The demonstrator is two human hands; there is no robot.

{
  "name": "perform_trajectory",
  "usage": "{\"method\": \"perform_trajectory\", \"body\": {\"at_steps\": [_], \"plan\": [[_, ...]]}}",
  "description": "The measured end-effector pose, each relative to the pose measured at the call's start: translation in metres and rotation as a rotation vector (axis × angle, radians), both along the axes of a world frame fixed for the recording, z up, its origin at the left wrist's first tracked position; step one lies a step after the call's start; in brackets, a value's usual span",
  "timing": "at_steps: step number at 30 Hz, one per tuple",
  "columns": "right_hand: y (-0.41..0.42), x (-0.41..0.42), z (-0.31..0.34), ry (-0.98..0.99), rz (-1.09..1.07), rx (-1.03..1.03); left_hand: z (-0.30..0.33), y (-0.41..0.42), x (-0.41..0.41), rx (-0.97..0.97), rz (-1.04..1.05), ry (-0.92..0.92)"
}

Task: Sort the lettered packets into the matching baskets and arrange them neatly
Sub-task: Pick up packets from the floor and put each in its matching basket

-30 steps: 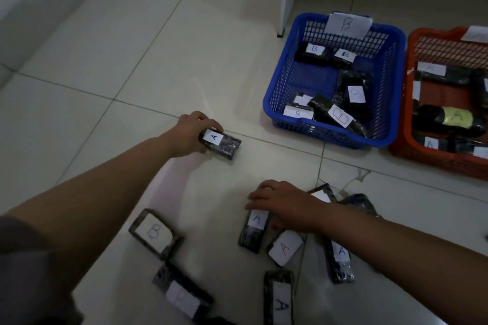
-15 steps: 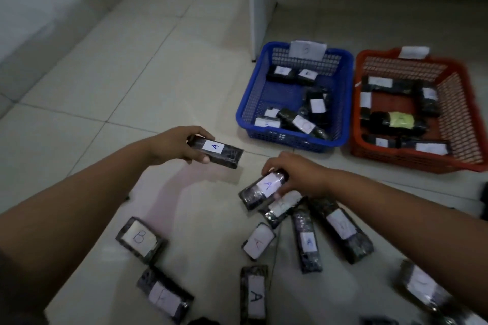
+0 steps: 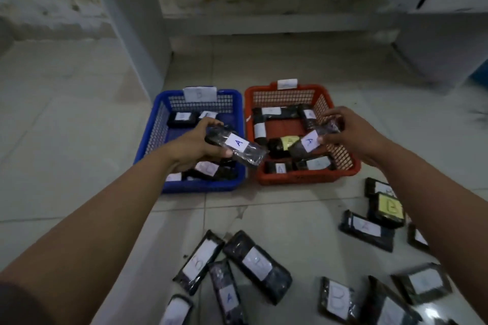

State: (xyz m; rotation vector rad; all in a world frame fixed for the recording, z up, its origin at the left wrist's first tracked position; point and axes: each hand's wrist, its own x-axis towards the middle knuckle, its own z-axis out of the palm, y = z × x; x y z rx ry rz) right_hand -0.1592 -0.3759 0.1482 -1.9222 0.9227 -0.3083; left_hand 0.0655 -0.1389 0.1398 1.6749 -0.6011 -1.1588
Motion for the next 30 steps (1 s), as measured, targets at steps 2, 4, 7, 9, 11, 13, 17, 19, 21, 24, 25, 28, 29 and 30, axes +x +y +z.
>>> {"method": "perform_trajectory", "body": {"at_steps": [2,4,7,9,11,13,17,19,21,24,25,28,29,30], "plan": [[-0.018,-0.007,-0.009,-0.108,-0.154,0.089,-0.009,-0.023,-0.008,-0.044,0.011,0.043],[-0.029,-0.009,-0.019,-0.22,-0.279,0.209,-0.018,-0.045,-0.015,-0.077,0.02,0.104],[-0.042,-0.005,-0.044,-0.341,-0.453,0.27,-0.033,-0.077,-0.024,-0.066,0.074,0.087],[-0.046,0.0,-0.057,-0.369,-0.509,0.28,-0.042,-0.097,-0.029,-0.067,0.126,0.006],[-0.048,0.006,-0.067,-0.354,-0.502,0.271,-0.052,-0.113,-0.033,-0.062,0.117,-0.111],[-0.049,0.012,-0.074,-0.34,-0.444,0.226,-0.06,-0.123,-0.035,-0.039,0.054,-0.224],[-0.05,0.022,-0.095,-0.19,-0.25,0.06,-0.078,-0.137,-0.037,0.075,-0.13,-0.403],[-0.046,0.029,-0.105,-0.155,-0.176,0.102,-0.086,-0.144,-0.037,0.135,-0.223,-0.517],[-0.041,0.039,-0.113,-0.14,-0.134,0.132,-0.092,-0.148,-0.036,0.177,-0.289,-0.636],[-0.032,0.055,-0.116,-0.096,-0.094,0.138,-0.095,-0.15,-0.037,0.263,-0.358,-0.768],[-0.03,0.06,-0.118,-0.069,-0.091,0.114,-0.095,-0.149,-0.039,0.308,-0.382,-0.819],[-0.025,0.067,-0.124,0.05,-0.101,-0.067,-0.097,-0.144,-0.042,0.466,-0.457,-1.192],[-0.026,0.068,-0.126,0.087,-0.112,-0.144,-0.099,-0.142,-0.041,0.479,-0.469,-1.293],[-0.027,0.067,-0.127,0.113,-0.125,-0.201,-0.101,-0.14,-0.038,0.483,-0.475,-1.324]]}}
